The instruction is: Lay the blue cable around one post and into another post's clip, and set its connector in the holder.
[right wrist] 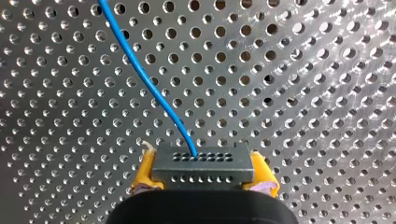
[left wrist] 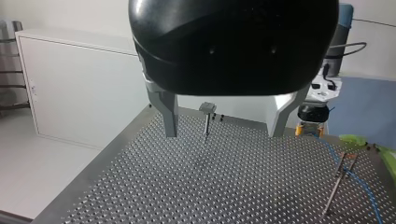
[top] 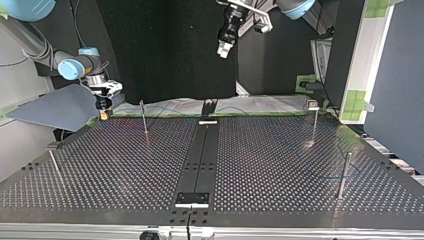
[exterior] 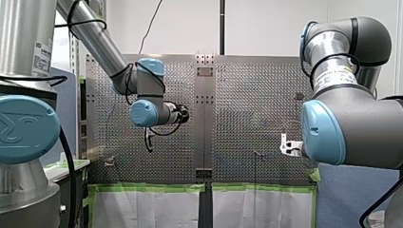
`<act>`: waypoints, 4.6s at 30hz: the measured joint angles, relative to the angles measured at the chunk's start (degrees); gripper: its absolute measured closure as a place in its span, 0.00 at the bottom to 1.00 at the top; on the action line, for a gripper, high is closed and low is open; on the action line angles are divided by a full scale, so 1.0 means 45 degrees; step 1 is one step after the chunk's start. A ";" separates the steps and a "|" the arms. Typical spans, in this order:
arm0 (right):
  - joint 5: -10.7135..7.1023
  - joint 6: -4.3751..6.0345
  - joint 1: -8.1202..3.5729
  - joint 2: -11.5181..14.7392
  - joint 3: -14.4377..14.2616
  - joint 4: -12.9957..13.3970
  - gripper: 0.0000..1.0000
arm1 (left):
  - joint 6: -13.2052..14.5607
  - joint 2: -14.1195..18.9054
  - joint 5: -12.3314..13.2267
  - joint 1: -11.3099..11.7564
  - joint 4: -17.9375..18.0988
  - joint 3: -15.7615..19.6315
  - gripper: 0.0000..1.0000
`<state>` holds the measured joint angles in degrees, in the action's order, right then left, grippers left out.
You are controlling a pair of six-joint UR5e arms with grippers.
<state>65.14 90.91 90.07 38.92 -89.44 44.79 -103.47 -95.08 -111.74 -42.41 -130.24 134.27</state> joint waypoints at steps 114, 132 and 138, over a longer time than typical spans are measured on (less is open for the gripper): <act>0.1652 -0.0356 0.0113 0.6608 -0.0467 -0.5341 1.00 | 0.0026 -0.0010 0.0036 0.0327 0.1459 0.1151 0.08; -0.0346 -0.0283 -0.0876 0.6549 -0.0464 -0.5174 1.00 | 0.0064 -0.0010 0.0017 0.0627 0.0680 0.1149 0.08; -0.0977 -0.0277 -0.1182 0.6529 -0.0452 -0.5138 1.00 | 0.0064 -0.0011 0.0017 0.0644 0.0586 0.1149 0.08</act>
<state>60.74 89.66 84.75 68.30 -91.48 21.67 -103.18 -95.13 -111.66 -39.51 -127.61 139.44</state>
